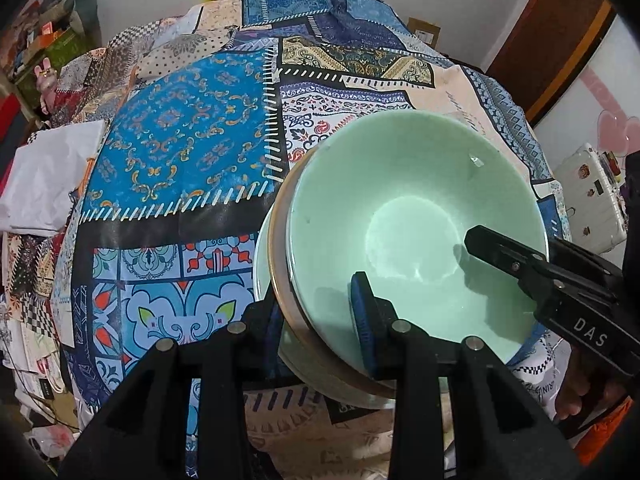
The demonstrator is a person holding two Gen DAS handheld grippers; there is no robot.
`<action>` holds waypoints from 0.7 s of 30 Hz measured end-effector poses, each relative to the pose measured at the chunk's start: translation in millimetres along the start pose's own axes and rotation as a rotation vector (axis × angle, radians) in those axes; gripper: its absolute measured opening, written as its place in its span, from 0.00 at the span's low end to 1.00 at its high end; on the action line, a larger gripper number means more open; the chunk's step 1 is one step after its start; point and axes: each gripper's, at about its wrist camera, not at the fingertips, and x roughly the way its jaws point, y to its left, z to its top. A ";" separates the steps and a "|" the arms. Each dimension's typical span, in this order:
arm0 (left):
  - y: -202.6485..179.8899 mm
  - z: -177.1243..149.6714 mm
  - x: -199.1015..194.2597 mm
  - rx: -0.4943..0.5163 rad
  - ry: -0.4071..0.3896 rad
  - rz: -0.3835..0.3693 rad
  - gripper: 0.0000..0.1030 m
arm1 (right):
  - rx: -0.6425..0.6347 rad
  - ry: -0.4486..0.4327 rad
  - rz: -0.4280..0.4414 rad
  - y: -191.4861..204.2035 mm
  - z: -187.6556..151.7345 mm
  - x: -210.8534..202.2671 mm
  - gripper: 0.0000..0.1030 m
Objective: Organize plates and bowls
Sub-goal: 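Lower the bowl stack onto the mint green plate and open both tools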
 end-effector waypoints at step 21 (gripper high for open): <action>0.3 -11.1 -98.3 0.000 -0.273 0.049 0.57 | -0.123 -0.239 -0.054 35.3 -0.1 -92.4 0.49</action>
